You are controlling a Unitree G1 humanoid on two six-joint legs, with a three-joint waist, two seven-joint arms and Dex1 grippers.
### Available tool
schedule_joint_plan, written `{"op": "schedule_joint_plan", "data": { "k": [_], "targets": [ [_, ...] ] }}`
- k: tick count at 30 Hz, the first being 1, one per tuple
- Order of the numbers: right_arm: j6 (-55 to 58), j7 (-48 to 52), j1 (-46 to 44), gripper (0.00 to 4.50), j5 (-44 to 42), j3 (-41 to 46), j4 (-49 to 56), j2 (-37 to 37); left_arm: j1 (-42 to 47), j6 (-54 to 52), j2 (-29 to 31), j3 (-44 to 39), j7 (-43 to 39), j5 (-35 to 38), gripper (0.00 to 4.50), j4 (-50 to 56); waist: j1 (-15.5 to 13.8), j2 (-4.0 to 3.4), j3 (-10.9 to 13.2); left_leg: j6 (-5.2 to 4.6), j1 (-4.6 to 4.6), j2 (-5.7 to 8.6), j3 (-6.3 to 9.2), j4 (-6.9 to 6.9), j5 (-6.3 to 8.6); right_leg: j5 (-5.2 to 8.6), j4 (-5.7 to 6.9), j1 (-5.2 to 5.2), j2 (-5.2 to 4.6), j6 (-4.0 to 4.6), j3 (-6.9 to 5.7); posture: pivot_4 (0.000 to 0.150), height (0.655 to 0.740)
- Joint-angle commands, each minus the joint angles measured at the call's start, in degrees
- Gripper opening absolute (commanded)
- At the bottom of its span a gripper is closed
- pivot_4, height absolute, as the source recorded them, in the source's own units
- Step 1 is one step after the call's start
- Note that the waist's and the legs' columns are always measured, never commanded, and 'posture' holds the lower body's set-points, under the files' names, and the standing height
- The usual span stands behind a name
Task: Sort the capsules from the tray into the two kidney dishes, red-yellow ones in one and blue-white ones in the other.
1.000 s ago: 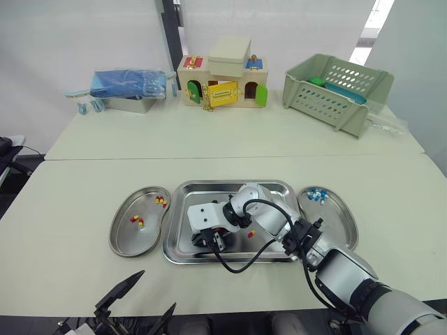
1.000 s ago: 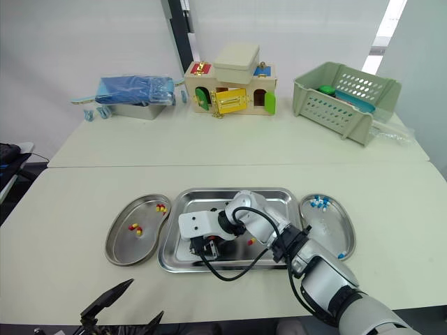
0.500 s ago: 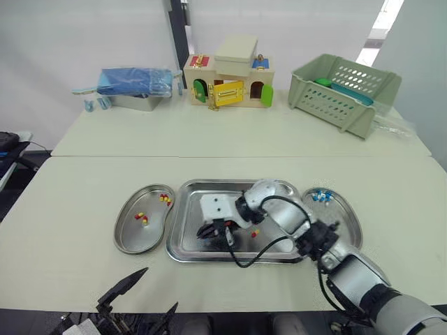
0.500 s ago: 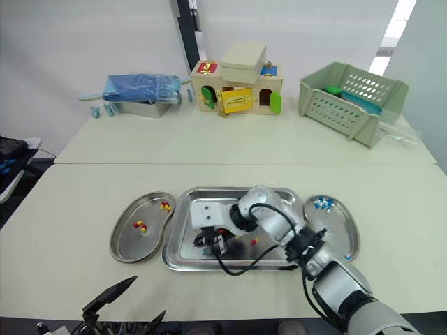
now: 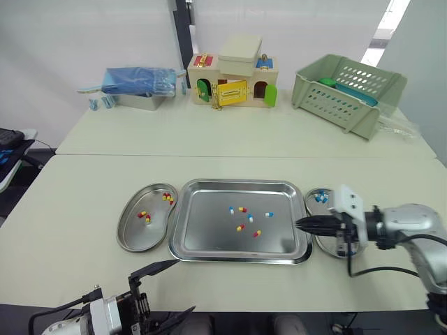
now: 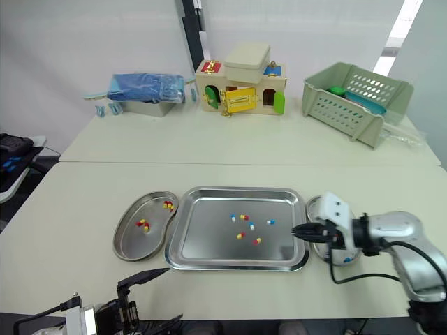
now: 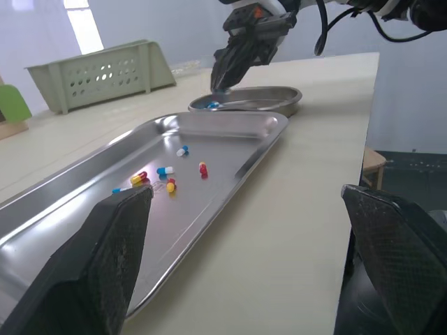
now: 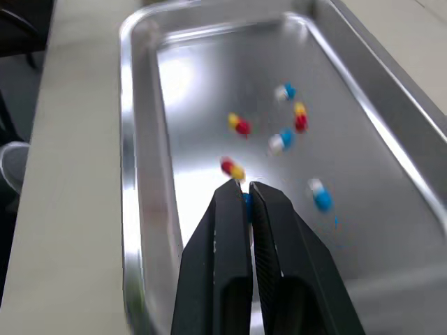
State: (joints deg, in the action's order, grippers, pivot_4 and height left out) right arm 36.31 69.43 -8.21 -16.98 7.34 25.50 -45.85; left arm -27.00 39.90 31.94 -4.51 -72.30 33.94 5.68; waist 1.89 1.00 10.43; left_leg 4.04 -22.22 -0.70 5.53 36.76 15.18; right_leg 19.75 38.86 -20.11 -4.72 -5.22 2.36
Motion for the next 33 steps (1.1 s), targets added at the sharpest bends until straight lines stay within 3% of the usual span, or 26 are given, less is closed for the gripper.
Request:
{"op": "schedule_joint_plan", "data": {
  "k": [1,10,20,26,29,33],
  "targets": [
    [-1.91,-1.31,4.26,0.03,-0.77,5.87,0.50,-3.13,0.87,-0.87,0.22,0.57,-2.27,1.94,4.50,-0.20,0.18,0.00,0.00,0.00,0.04,0.00,0.00,-0.01,0.00,0.00,0.01,0.01,0.00,0.00,0.01,0.150,0.7400],
    [-5.13,-5.68,7.59,0.03,-0.12,5.38,-5.08,-4.60,2.01,-1.28,-0.60,-0.17,-5.58,2.79,4.50,-2.37,0.04,0.01,0.01,0.00,0.14,-0.01,0.00,0.00,0.00,0.00,0.00,0.11,0.02,0.00,0.03,0.150,0.7400],
    [-7.55,-5.06,6.63,2.52,-1.17,4.91,-8.77,-6.40,1.39,-0.68,-1.32,-2.07,-5.62,2.77,4.50,-3.93,0.01,0.01,0.01,0.00,0.14,-0.01,-0.01,0.00,0.00,0.00,-0.01,0.12,0.01,0.00,0.03,0.150,0.7400],
    [-10.84,-2.36,8.57,4.36,-3.81,10.35,-11.58,-7.81,2.46,-7.64,1.16,-9.34,4.24,2.65,4.50,-1.48,-0.02,0.04,0.02,0.00,0.14,-0.01,0.00,0.01,0.00,0.00,-0.01,0.14,0.01,0.00,0.02,0.150,0.7400],
    [-13.23,0.46,10.78,4.44,-5.49,15.62,-15.39,-9.35,2.23,-18.95,7.76,-17.02,11.92,2.58,4.50,-1.20,-0.07,0.12,0.07,0.00,0.14,-0.01,0.02,0.02,0.00,0.00,-0.01,0.15,0.01,0.00,0.00,0.150,0.7400],
    [-15.23,3.12,12.84,4.44,-7.64,20.25,-19.55,-10.30,0.73,-28.90,16.00,-24.59,13.02,2.62,4.50,-3.37,-0.03,0.17,0.12,0.00,0.15,-0.02,0.07,0.01,0.00,0.00,0.00,0.15,0.03,0.00,-0.05,0.150,0.7400]
  ]
}}
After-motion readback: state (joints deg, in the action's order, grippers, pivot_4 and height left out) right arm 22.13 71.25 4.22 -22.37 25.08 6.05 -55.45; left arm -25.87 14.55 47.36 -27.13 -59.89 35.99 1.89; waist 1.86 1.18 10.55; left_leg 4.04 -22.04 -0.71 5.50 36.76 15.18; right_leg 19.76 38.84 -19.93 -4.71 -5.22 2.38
